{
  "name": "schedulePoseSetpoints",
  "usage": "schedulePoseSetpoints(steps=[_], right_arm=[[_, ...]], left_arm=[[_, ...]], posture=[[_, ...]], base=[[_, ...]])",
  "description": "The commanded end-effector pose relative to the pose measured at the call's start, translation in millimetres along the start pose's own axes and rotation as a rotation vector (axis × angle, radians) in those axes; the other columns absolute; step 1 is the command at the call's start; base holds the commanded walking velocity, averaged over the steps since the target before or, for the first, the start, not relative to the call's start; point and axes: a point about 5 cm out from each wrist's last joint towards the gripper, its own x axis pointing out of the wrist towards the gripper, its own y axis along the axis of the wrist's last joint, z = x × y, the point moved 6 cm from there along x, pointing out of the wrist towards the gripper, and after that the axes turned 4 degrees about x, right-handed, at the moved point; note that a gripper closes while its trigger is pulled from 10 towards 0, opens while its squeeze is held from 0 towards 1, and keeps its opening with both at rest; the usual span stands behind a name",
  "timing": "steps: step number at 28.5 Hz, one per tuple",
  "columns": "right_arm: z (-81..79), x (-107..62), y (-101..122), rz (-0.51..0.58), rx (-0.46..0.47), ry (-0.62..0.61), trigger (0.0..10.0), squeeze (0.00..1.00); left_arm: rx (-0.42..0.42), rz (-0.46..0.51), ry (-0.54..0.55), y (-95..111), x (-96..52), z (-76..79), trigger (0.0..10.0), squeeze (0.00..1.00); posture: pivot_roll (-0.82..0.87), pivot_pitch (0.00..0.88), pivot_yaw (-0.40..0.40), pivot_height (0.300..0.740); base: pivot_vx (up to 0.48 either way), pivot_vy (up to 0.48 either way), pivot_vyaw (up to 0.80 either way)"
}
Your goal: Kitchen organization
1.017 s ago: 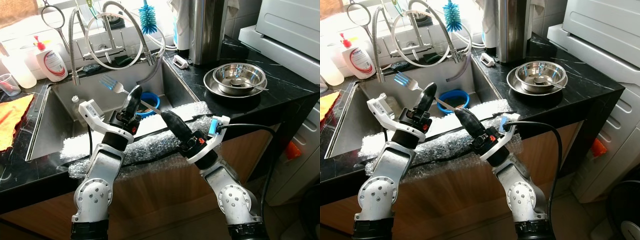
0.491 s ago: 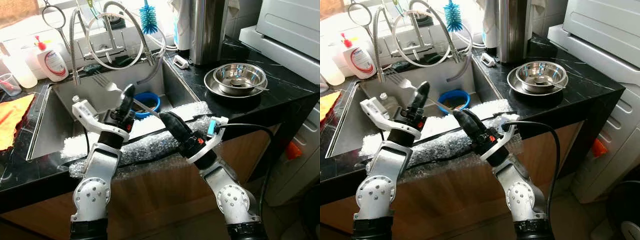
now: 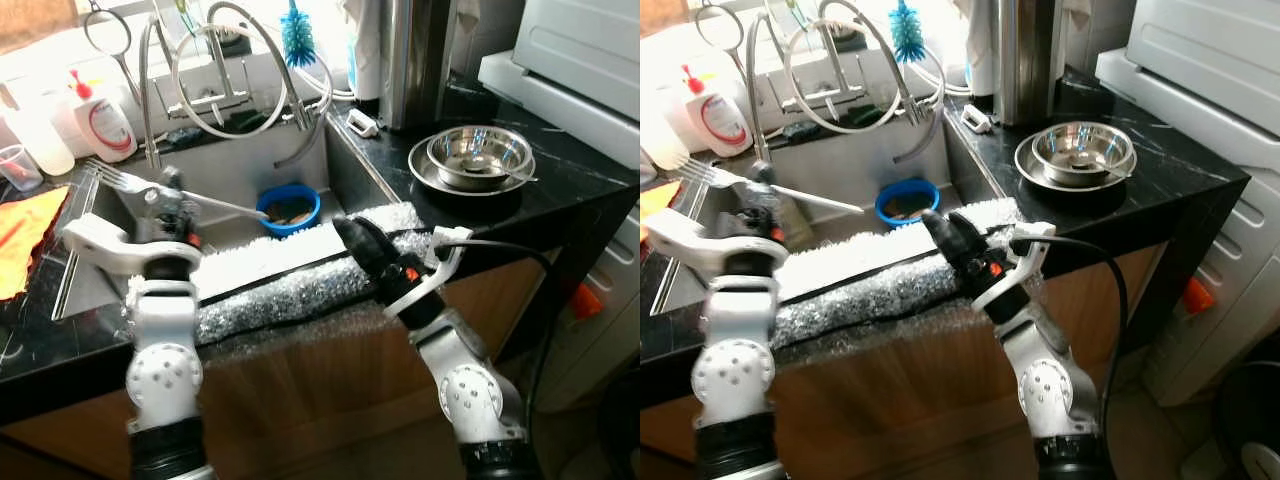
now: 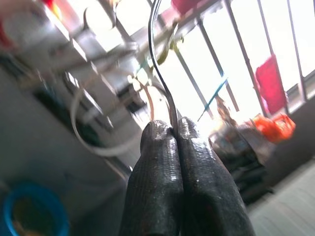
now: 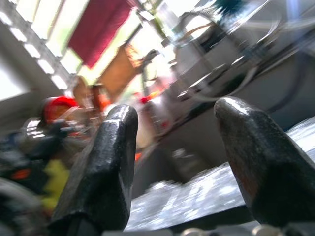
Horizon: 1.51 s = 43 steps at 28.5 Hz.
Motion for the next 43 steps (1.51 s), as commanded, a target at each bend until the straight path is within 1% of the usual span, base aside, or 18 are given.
schedulePoseSetpoints(steps=[1,2,3,4,5,6,7,9,10,14,17,22,25,29,35,37,39,43], right_arm=[[-2.2,4.6,19,0.047,-0.116,-0.028,10.0,0.0],[-1.2,5.2,25,0.052,-0.238,-0.05,10.0,0.0],[-1.2,5.2,25,0.052,-0.238,-0.05,10.0,0.0],[-2.4,6.1,34,0.074,-0.355,-0.074,10.0,0.0],[-3.4,6.2,39,0.094,-0.399,-0.088,10.0,0.0],[-6.1,6.4,44,0.117,-0.486,-0.108,10.0,0.0],[-6.1,6.4,44,0.117,-0.486,-0.108,10.0,0.0],[-13.9,5.4,44,0.132,-0.646,-0.115,10.0,0.0],[-13.9,5.4,44,0.132,-0.646,-0.115,10.0,0.0],[-4.4,-6.1,47,0.181,-0.678,-0.232,10.0,0.0],[-3.5,-11.5,43,0.17,-0.731,-0.239,10.0,0.0],[0.4,-18.3,35,0.15,-0.742,-0.264,10.0,0.0],[-1.3,-22.4,25,0.135,-0.747,-0.27,10.0,0.0],[-3.1,-23.2,20,0.13,-0.745,-0.27,10.0,0.0],[-8.0,-24.2,15,0.126,-0.752,-0.26,10.0,0.0],[-7.3,-26.0,14,0.124,-0.749,-0.267,10.0,0.0],[-4.7,-29.6,12,0.116,-0.749,-0.28,10.0,0.0],[5.9,-40.8,15,0.113,-0.769,-0.338,10.0,0.0]], left_arm=[[0.084,0.051,0.054,14,2.5,-10.9,10.0,0.0],[0.165,0.069,0.043,21,4.7,-10.4,10.0,0.0],[0.165,0.069,0.043,21,4.7,-10.4,10.0,0.0],[0.304,0.09,0.02,27,7.7,-6.7,10.0,0.0],[0.39,0.094,0.005,28,9.2,-4.3,10.0,0.0],[0.524,0.087,-0.027,25,10.9,0.2,10.0,0.0],[0.524,0.087,-0.027,25,10.9,0.2,10.0,0.0],[0.708,0.053,-0.086,10,9.9,6.0,10.0,0.0],[0.708,0.053,-0.086,10,9.9,6.0,10.0,0.0],[0.923,-0.003,-0.19,-17,1.1,11.5,10.0,0.0],[0.978,-0.046,-0.235,-35,-4.7,10.8,10.0,0.0],[1.026,-0.093,-0.249,-54,-8.9,1.8,10.0,0.0],[1.045,-0.122,-0.252,-69,-1.3,-6.9,10.0,0.0],[1.048,-0.152,-0.232,-77,8.0,-16.1,10.0,0.0],[1.044,-0.132,-0.146,-69,32.1,-31.8,10.0,0.0],[1.077,-0.178,-0.115,-71,37.5,-44.6,10.0,0.0],[1.119,-0.209,-0.096,-72,37.6,-55.7,10.0,0.0],[1.112,-0.235,-0.021,-60,33.5,-84.4,10.0,0.0]], posture=[[-0.17,0.0,0.146,0.74],[-0.17,0.0,0.147,0.74],[-0.17,0.0,0.147,0.74],[-0.17,0.0,0.147,0.74],[-0.17,0.0,0.148,0.74],[-0.17,0.0,0.148,0.74],[-0.17,0.0,0.148,0.74],[-0.17,0.0,0.149,0.74],[-0.17,0.0,0.149,0.74],[-0.18,0.0,0.149,0.74],[-0.19,0.0,0.152,0.74],[-0.19,0.0,0.152,0.74],[-0.2,0.0,0.157,0.74],[-0.21,0.0,0.16,0.74],[-0.23,0.0,0.165,0.74],[-0.23,0.0,0.165,0.74],[-0.23,0.0,0.167,0.74],[-0.24,0.0,0.178,0.74]], base=[[0.0,0.0,0.0],[0.0,0.0,0.0],[0.0,0.0,0.0],[0.0,0.0,0.0],[0.0,0.0,0.0],[0.0,0.0,0.0],[0.0,0.0,0.0],[0.0,0.0,0.0],[0.0,0.0,0.0],[0.0,0.0,0.0],[0.0,0.0,0.0],[0.0,0.0,0.0],[0.0,0.0,0.0],[0.0,0.0,0.0],[0.0,0.0,0.0],[0.0,0.0,0.0],[0.0,0.0,0.0],[0.0,0.0,0.0]])
